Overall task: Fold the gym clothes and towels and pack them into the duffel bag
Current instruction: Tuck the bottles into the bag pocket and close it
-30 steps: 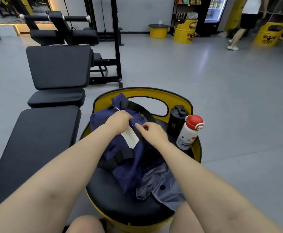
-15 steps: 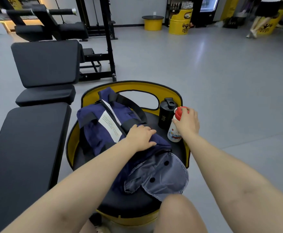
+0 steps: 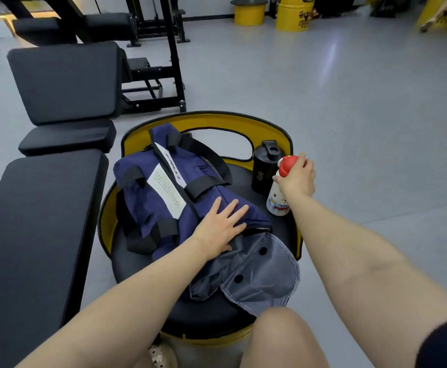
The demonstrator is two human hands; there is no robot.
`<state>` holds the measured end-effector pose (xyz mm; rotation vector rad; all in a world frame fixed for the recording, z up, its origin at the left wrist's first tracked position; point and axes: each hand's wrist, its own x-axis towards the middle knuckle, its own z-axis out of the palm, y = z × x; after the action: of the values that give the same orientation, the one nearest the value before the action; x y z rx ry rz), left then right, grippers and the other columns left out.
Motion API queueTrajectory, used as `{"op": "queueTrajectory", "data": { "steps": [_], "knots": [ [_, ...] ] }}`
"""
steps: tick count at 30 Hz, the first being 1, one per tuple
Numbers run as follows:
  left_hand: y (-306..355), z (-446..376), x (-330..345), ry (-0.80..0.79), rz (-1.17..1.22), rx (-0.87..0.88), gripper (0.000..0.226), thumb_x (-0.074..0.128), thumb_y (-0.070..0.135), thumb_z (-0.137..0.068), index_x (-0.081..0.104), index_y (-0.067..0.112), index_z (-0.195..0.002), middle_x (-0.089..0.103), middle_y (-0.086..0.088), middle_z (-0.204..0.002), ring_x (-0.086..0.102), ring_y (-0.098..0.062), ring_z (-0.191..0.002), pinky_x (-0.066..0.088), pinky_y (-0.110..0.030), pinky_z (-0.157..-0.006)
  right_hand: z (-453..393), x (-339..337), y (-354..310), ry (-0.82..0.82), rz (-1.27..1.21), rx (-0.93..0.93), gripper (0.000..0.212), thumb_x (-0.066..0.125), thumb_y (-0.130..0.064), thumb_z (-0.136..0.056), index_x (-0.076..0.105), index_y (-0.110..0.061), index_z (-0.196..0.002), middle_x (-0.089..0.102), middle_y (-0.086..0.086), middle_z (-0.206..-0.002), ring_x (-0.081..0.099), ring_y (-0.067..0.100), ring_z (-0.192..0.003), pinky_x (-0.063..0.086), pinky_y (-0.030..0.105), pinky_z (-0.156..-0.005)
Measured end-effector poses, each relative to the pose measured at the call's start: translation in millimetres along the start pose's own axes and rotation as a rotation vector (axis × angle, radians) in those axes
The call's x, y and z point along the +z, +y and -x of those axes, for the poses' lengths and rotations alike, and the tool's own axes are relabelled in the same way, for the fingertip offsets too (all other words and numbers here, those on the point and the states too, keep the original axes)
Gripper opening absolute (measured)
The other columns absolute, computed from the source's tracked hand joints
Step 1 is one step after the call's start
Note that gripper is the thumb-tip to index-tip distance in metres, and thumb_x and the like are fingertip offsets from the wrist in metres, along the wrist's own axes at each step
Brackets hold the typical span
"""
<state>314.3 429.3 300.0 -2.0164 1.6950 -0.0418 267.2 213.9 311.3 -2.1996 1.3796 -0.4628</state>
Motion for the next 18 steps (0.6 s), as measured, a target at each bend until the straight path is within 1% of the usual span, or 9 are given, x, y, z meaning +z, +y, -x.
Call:
{"op": "queueTrajectory", "data": {
  "steps": [2, 4, 8, 11, 14, 18],
  "knots": [
    [1.7, -0.2, 5.4, -0.008, -0.06, -0.017, 0.074, 0.048, 0.05, -0.093, 0.009, 0.024, -0.152, -0.016, -0.009, -0.158, -0.01, -0.034, -0.145, 0.0, -0.058, -0.113, -3.7, 0.1, -0.4, 0.006, 0.007, 0.019, 0.086, 0.076, -0.028, -0.081, 0.022, -0.013, -0.146, 0.028, 0.012, -0.145, 0.034, 0.033, -0.13, 0.043, 0.045, -0.096],
    [3.2, 2.2, 10.5, -0.002, -0.117, -0.041, 0.074, 0.049, 0.047, -0.093, 0.008, 0.026, -0.152, -0.019, -0.009, -0.157, -0.013, -0.035, -0.144, -0.001, -0.059, -0.113, -5.1, 0.4, -1.0, -0.001, 0.01, 0.027, 0.08, 0.076, -0.028, -0.08, 0.029, -0.012, -0.142, 0.031, 0.013, -0.141, 0.037, 0.034, -0.127, 0.045, 0.044, -0.094],
    [4.1, 10.4, 15.4, 0.039, -0.12, -0.032, 0.057, 0.051, 0.024, -0.095, 0.027, 0.024, -0.147, -0.016, -0.009, -0.158, -0.014, -0.035, -0.145, -0.005, -0.057, -0.113, 2.5, 3.2, -1.0, -0.046, -0.087, 0.034, 0.074, 0.075, -0.025, -0.081, 0.03, -0.017, -0.139, 0.034, 0.015, -0.138, 0.046, 0.038, -0.121, 0.045, 0.044, -0.092],
    [1.4, 20.4, 13.0, 0.064, -0.102, -0.026, 0.05, 0.048, 0.019, -0.095, 0.033, 0.021, -0.143, -0.014, -0.009, -0.158, -0.013, -0.034, -0.145, -0.007, -0.055, -0.113, 14.5, 0.6, 3.6, -0.028, -0.149, 0.006, 0.072, 0.075, -0.024, -0.08, 0.033, -0.017, -0.137, 0.038, 0.013, -0.137, 0.048, 0.038, -0.119, 0.045, 0.042, -0.091],
    [-0.2, 31.1, 12.2, 0.065, -0.084, -0.02, 0.039, 0.046, 0.016, -0.096, 0.043, 0.016, -0.135, -0.014, -0.01, -0.158, -0.012, -0.033, -0.145, -0.008, -0.052, -0.114, 29.3, -8.6, 12.9, -0.005, -0.193, 0.007, 0.072, 0.077, -0.024, -0.078, 0.035, -0.018, -0.136, 0.04, 0.011, -0.137, 0.048, 0.036, -0.12, 0.044, 0.042, -0.093],
    [4.1, 44.1, 5.8, 0.056, -0.136, -0.039, 0.038, 0.045, 0.014, -0.097, 0.044, 0.011, -0.134, -0.016, -0.011, -0.158, -0.01, -0.032, -0.146, -0.004, -0.049, -0.116, 51.7, -28.8, 23.7, 0.009, -0.203, -0.045, 0.073, 0.079, -0.028, -0.076, 0.038, -0.019, -0.135, 0.044, 0.011, -0.134, 0.049, 0.034, -0.118, 0.044, 0.04, -0.092]
  ]
}}
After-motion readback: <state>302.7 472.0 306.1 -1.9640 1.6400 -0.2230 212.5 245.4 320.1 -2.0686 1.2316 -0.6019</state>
